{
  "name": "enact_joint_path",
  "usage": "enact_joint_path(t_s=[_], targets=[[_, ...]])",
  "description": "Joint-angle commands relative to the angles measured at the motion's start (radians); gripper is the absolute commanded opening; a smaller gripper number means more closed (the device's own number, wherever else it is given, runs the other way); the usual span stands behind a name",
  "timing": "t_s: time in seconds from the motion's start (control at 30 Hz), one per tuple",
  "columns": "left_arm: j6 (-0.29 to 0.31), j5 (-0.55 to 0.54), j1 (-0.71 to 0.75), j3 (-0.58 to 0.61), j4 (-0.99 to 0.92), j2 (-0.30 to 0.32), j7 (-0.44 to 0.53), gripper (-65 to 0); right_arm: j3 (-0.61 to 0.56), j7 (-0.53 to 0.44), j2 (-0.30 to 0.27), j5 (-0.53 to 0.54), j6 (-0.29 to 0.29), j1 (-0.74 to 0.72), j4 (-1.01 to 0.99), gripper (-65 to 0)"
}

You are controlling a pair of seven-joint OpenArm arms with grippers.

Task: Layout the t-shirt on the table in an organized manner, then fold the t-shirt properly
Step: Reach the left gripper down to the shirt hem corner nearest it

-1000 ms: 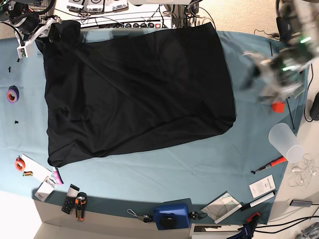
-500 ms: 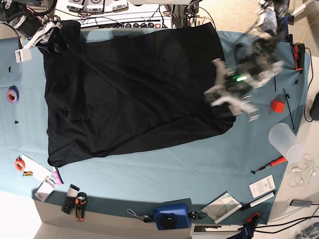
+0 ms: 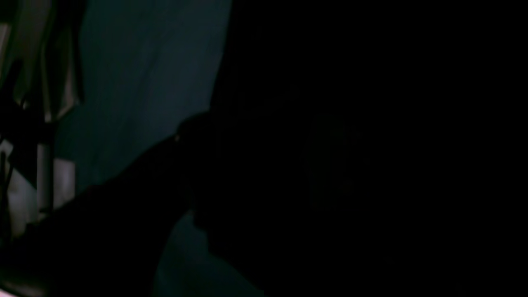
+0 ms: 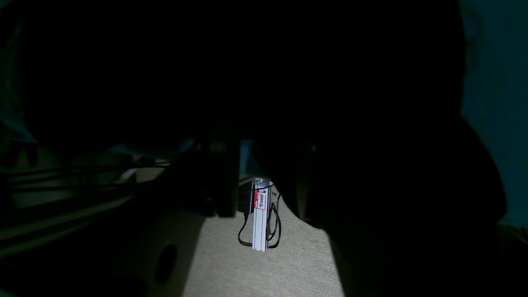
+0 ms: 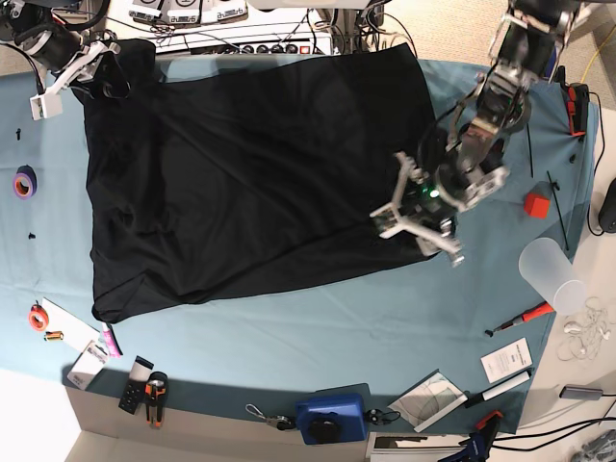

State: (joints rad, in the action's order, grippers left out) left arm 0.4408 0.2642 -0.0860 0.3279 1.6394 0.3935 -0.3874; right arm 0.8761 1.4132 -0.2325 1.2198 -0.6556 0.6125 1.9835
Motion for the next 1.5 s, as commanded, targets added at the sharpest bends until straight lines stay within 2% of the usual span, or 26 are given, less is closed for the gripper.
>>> enact_joint_path(t_s=[0.0, 0.07, 0.13, 0.23, 0.33, 0.37, 0.4, 0.5, 0.57, 0.7, 0.77, 0.9, 1.07, 1.1, 1.2, 1.23, 1.3, 1.33, 1.4, 1.47], targets=[[-0.011, -0.002, -0.029, 0.003, 0.0, 0.005, 0.014, -29.6, 0.01, -0.017, -0.014, 0.017, -0.006, 0.005, 0.014, -43.1], [-0.013, -0.002, -0.045, 0.011, -0.034, 0.005, 0.015, -29.8, 0.01, -0.017, -0.014, 0.018, -0.006, 0.005, 0.014, -43.1], [-0.039, -0.003, -0.061, 0.011, -0.073, 0.0, 0.014, -34.0, 0.01, -0.017, -0.014, 0.018, -0.006, 0.005, 0.014, -43.1], [-0.08, -0.027, -0.087, 0.011, -0.108, 0.0, 0.014, -46.4, 0.01, -0.017, -0.014, 0.018, -0.007, 0.002, 0.014, -43.1], [-0.086, -0.08, -0.114, 0.011, -0.111, 0.0, 0.014, -64.0, 0.01, -0.017, -0.014, 0.018, -0.032, 0.002, 0.014, -43.1], [-0.098, -0.099, -0.122, 0.011, -0.111, 0.0, 0.015, -65.0, 0.01, -0.017, -0.014, 0.018, -0.034, 0.002, 0.014, -43.1], [-0.125, -0.113, -0.131, 0.011, -0.111, 0.0, 0.014, -65.0, 0.01, -0.017, -0.014, 0.018, -0.034, 0.002, 0.014, -43.1], [-0.257, -0.128, -0.165, 0.011, -0.116, 0.0, 0.014, -65.0, 0.01, -0.017, -0.014, 0.018, -0.034, 0.002, 0.014, -43.1], [-0.302, -0.143, -0.199, 0.011, -0.136, 0.0, 0.014, -65.0, 0.01, -0.017, -0.014, 0.018, -0.034, 0.002, 0.014, -43.1], [-0.277, -0.182, -0.291, 0.011, -0.264, -0.007, 0.026, -65.0, 0.01, -0.017, -0.014, 0.018, -0.034, 0.0, 0.014, -43.1], [-0.259, -0.183, -0.344, 0.011, -0.363, -0.017, 0.077, -65.0, 0.01, -0.017, -0.014, 0.018, -0.034, -0.003, 0.014, -43.1], [-0.261, -0.183, -0.453, 0.011, -0.555, -0.043, 0.172, -65.0, 0.01, -0.017, -0.014, 0.018, -0.034, -0.027, 0.014, -43.1], [-0.256, -0.183, -0.582, 0.011, -0.743, -0.066, 0.183, -65.0, 0.01, -0.017, -0.014, 0.017, -0.036, -0.068, 0.014, -43.1], [-0.247, -0.184, -0.601, 0.011, -0.773, -0.067, 0.201, -65.0, 0.01, -0.017, -0.014, 0.018, -0.036, -0.076, 0.014, -43.1], [-0.156, -0.183, -0.64, 0.011, -0.83, -0.064, 0.282, -65.0, 0.01, -0.017, -0.014, 0.018, -0.036, -0.101, 0.014, -43.1], [-0.131, -0.183, -0.645, 0.011, -0.836, -0.064, 0.31, -61.2, 0.01, -0.017, -0.014, 0.018, -0.036, -0.107, 0.014, -43.1], [-0.122, -0.183, -0.644, 0.011, -0.837, -0.064, 0.354, -44.1, 0.01, -0.017, -0.014, 0.018, -0.036, -0.114, 0.014, -43.1], [-0.131, -0.183, -0.644, 0.011, -0.837, -0.064, 0.37, -37.6, 0.01, -0.017, -0.014, 0.018, -0.036, -0.114, 0.014, -43.1], [-0.198, -0.183, -0.645, 0.011, -0.837, -0.067, 0.387, -32.2, 0.01, -0.017, -0.014, 0.018, -0.035, -0.114, 0.014, -43.1], [-0.275, -0.183, -0.645, 0.011, -0.837, -0.066, 0.389, -31.9, 0.01, -0.017, -0.014, 0.018, -0.036, -0.114, 0.014, -43.1]])
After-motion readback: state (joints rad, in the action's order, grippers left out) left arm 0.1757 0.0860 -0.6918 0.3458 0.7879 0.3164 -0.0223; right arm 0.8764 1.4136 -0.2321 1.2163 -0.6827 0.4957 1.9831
